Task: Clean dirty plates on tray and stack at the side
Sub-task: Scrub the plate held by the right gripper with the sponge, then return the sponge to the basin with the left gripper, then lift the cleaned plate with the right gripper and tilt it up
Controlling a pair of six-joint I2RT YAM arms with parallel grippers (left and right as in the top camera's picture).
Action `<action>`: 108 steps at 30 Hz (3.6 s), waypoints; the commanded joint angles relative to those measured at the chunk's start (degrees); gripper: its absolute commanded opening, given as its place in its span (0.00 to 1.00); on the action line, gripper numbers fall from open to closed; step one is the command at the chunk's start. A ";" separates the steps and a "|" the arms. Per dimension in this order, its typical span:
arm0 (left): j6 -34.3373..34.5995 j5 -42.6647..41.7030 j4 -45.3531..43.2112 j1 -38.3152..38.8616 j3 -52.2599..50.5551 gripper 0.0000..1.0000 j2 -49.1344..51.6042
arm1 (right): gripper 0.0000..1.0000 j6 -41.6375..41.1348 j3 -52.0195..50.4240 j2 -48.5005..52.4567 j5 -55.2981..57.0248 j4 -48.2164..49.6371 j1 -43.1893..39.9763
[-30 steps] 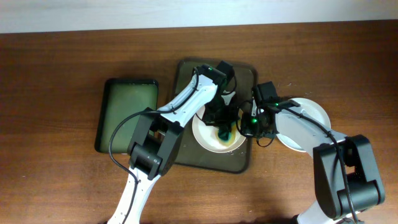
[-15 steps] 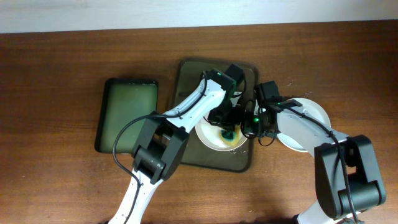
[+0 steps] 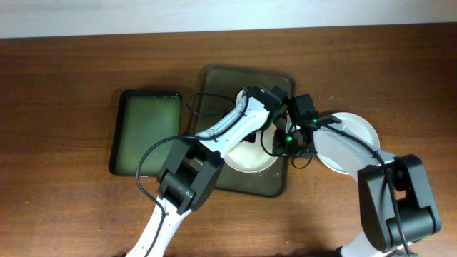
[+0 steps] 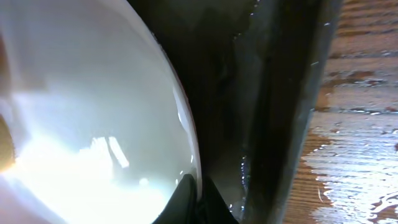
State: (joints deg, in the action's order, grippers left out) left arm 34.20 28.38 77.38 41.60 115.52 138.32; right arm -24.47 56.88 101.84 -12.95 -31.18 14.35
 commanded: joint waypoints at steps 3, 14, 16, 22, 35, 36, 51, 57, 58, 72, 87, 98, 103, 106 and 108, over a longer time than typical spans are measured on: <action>1.09 -1.40 3.74 -4.94 4.07 0.00 -5.75 | 0.04 0.98 -0.83 0.87 3.74 -1.40 -0.55; -3.08 -11.58 9.20 -30.16 1.31 0.00 -21.99 | 0.04 1.03 -0.83 0.87 3.74 -1.38 -0.55; -3.74 -11.72 6.86 -32.13 -2.45 0.00 -21.99 | 0.04 1.05 -0.83 0.87 3.74 -1.36 -0.55; -4.52 -11.72 -6.80 -34.07 -19.65 0.00 -21.99 | 0.04 6.25 0.76 0.04 3.78 -3.67 -0.55; -4.50 -12.59 -8.17 -34.05 -22.12 0.01 -21.99 | 0.04 6.01 8.90 -22.05 54.66 -14.95 24.52; -4.52 -12.59 -8.15 -34.05 -22.12 0.10 -21.99 | 0.04 6.01 8.94 -22.05 59.32 -14.93 27.02; -4.50 -12.57 -7.32 -34.05 -22.12 1.00 -21.99 | 0.04 6.23 8.94 -22.03 71.78 -17.53 34.14; -4.50 -12.57 -7.32 -34.01 -22.12 0.99 -21.99 | 0.04 6.25 9.03 -22.05 73.75 -17.94 36.04; -4.50 -12.57 -7.32 -34.01 -22.12 0.99 -21.99 | 0.04 6.25 9.03 -22.05 74.53 -17.94 37.18; -4.50 -12.59 -7.32 -33.99 -22.12 0.99 -21.99 | 0.04 8.20 9.03 -22.03 87.19 -19.10 44.94; -4.48 -12.57 -7.32 -34.01 -22.12 0.99 -21.99 | 0.04 8.15 9.03 -22.03 87.12 -19.45 44.87; -4.50 -12.57 -7.32 -34.01 -22.12 0.99 -21.99 | 0.04 8.11 9.03 -22.03 86.90 -19.41 44.87; -4.50 -12.57 -7.32 -34.01 -22.12 0.99 -21.99 | 0.04 8.13 9.03 -22.03 86.71 -19.47 44.87; -4.50 -12.57 -7.32 -34.01 -22.12 0.99 -21.99 | 0.04 7.67 9.03 -22.03 86.60 -19.61 44.87; -4.50 -12.57 -7.32 -34.01 -22.12 0.99 -21.99 | 0.04 7.50 9.03 -22.03 85.44 -19.61 44.87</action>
State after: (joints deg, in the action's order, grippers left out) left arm 29.78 15.81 69.84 7.90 93.25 116.73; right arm -16.05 64.86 80.66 71.96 -50.68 58.96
